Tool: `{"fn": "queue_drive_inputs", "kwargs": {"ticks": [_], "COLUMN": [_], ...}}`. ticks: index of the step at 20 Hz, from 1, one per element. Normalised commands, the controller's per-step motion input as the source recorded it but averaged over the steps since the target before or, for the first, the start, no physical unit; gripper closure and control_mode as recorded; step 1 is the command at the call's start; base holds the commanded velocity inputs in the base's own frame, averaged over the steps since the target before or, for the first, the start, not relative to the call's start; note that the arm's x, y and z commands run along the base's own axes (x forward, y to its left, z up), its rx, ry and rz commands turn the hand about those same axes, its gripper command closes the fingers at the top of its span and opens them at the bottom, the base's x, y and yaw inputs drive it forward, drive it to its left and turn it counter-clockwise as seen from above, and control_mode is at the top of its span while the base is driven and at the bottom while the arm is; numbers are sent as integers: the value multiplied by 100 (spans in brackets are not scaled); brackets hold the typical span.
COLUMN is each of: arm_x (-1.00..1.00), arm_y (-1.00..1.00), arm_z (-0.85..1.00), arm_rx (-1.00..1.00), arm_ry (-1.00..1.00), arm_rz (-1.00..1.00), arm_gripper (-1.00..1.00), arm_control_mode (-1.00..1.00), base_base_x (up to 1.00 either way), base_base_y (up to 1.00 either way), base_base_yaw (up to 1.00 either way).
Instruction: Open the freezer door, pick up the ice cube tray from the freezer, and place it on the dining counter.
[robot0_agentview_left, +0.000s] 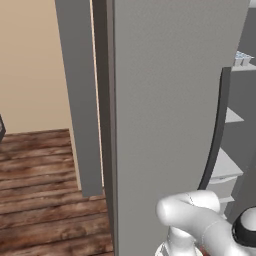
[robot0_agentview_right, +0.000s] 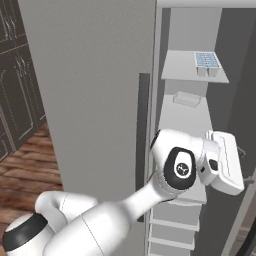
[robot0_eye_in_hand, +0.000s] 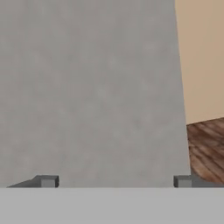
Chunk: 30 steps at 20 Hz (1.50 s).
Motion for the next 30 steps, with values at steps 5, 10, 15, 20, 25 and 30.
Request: {"fn": "queue_drive_inputs", "kwargs": {"ticks": [5,10,15,20,25,30], "arm_x": [-82,-48,-3,0,23,22], "arm_y": [46,90,77,78,59,15], "arm_z": [0,1,9,6,36,72], "arm_rx": [-5,-7,-3,0,7,16], "arm_ry": [0,-1,2,14,35,33], "arm_rz": [0,-3,8,34,43,33], "arm_gripper": [-100,-100,-100,-100,-100,-100], "arm_control_mode": [-100,-100,-100,-100,-100,-100], "base_base_x": [0,0,0,0,0,0], "base_base_y": [0,0,0,0,0,0], "base_base_yaw": [0,0,0,0,0,0]}}
